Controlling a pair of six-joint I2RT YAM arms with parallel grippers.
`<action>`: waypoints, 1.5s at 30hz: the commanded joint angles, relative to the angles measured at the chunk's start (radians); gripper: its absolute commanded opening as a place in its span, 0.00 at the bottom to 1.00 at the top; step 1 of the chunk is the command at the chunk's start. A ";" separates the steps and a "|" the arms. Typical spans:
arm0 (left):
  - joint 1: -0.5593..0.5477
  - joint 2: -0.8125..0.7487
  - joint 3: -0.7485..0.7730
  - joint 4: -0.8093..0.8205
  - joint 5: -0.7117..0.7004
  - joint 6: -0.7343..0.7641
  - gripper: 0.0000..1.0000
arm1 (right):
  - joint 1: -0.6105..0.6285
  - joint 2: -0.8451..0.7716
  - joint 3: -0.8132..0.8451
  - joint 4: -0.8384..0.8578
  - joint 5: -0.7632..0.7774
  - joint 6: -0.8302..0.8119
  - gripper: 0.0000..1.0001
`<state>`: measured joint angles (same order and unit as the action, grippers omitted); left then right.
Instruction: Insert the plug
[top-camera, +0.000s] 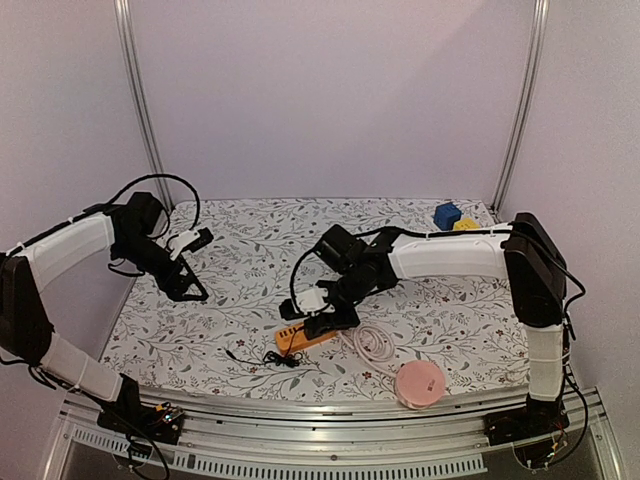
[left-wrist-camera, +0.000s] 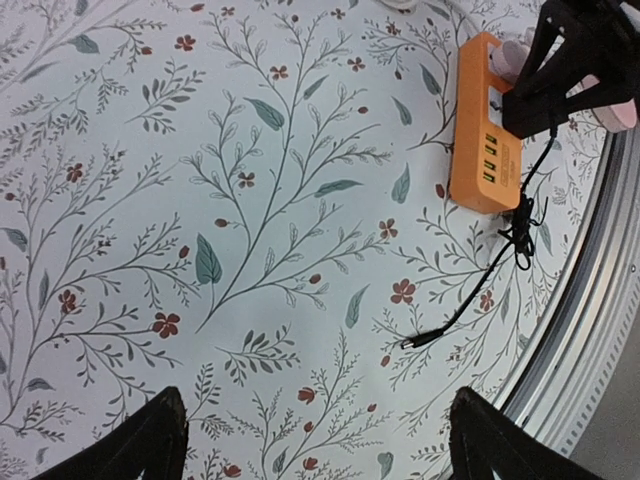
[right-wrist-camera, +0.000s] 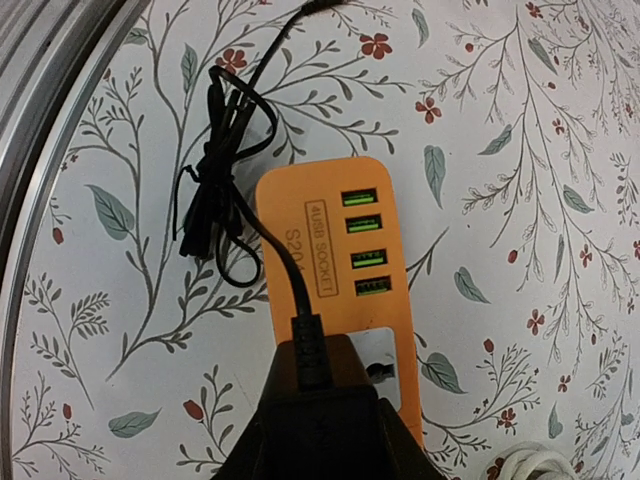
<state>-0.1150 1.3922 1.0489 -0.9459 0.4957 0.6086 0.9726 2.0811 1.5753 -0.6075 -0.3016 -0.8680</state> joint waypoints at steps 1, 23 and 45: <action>0.020 0.013 0.034 0.003 -0.003 -0.006 0.90 | -0.057 0.009 -0.056 -0.014 0.110 0.091 0.23; 0.046 0.010 0.075 -0.017 -0.016 0.000 0.90 | -0.595 -0.084 -0.300 0.013 0.435 0.672 0.39; 0.306 -0.233 -0.057 -0.024 -0.039 -0.020 0.94 | -0.606 -0.470 -0.096 0.016 0.161 0.724 0.99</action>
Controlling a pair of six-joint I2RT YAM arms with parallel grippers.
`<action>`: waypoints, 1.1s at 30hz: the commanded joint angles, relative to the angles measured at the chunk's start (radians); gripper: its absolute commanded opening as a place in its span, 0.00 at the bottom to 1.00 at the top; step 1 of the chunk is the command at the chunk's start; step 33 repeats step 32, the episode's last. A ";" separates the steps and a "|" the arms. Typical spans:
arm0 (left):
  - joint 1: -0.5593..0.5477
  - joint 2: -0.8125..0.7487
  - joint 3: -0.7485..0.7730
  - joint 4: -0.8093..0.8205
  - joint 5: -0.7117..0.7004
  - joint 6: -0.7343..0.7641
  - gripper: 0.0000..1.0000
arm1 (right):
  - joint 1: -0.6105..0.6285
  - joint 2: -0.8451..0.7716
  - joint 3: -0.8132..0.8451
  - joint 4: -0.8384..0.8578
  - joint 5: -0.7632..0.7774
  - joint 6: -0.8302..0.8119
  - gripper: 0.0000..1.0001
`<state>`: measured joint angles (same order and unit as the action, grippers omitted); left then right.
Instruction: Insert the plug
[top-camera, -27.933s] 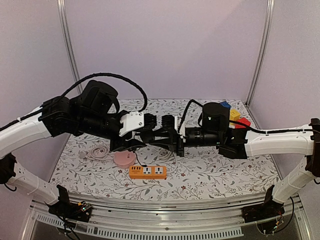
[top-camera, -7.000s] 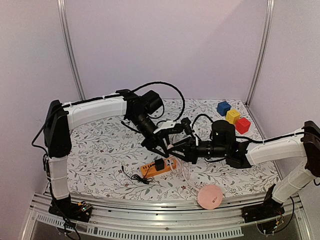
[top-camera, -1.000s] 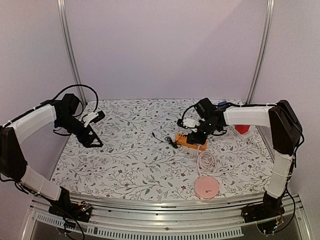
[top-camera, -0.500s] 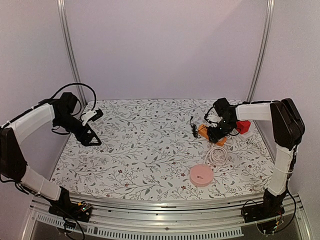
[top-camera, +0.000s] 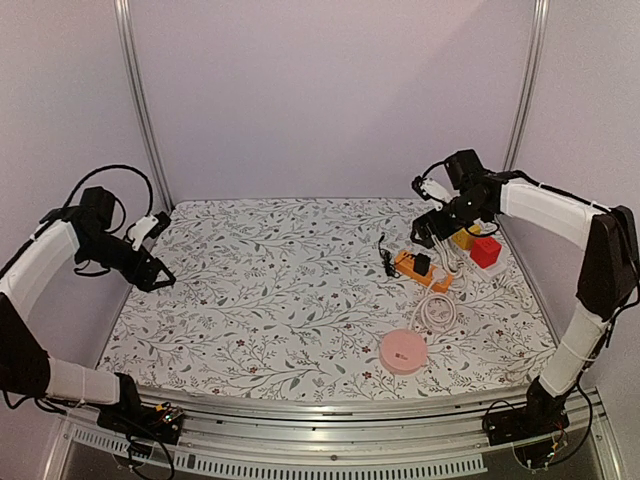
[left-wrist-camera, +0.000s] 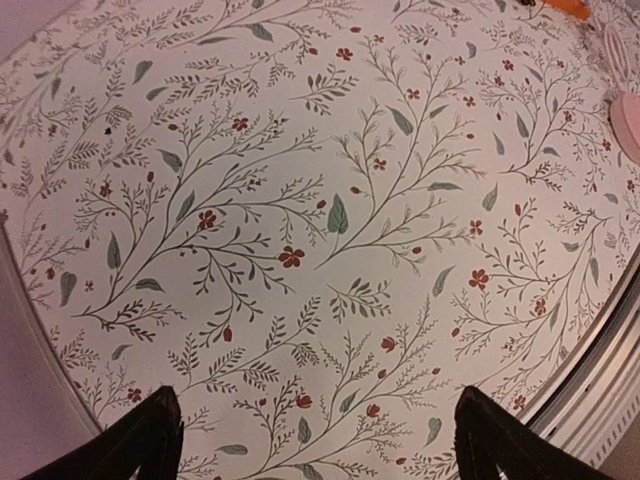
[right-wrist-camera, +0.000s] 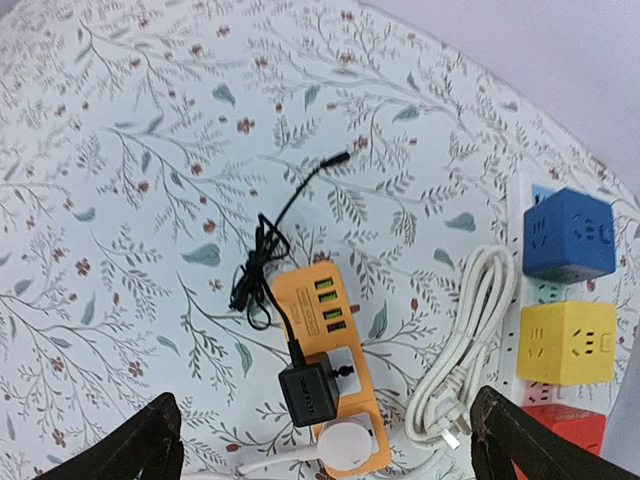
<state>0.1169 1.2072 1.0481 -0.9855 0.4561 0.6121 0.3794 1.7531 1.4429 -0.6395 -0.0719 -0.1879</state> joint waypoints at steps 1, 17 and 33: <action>0.107 -0.063 -0.076 0.039 0.001 -0.041 0.94 | -0.033 -0.197 0.007 0.093 -0.063 0.072 0.99; 0.344 -0.149 -0.277 0.398 0.054 -0.313 0.99 | -0.244 -0.681 -0.820 0.668 0.418 0.496 0.99; 0.340 -0.163 -0.307 0.413 0.111 -0.287 0.99 | -0.245 -0.812 -1.036 0.836 0.585 0.511 0.99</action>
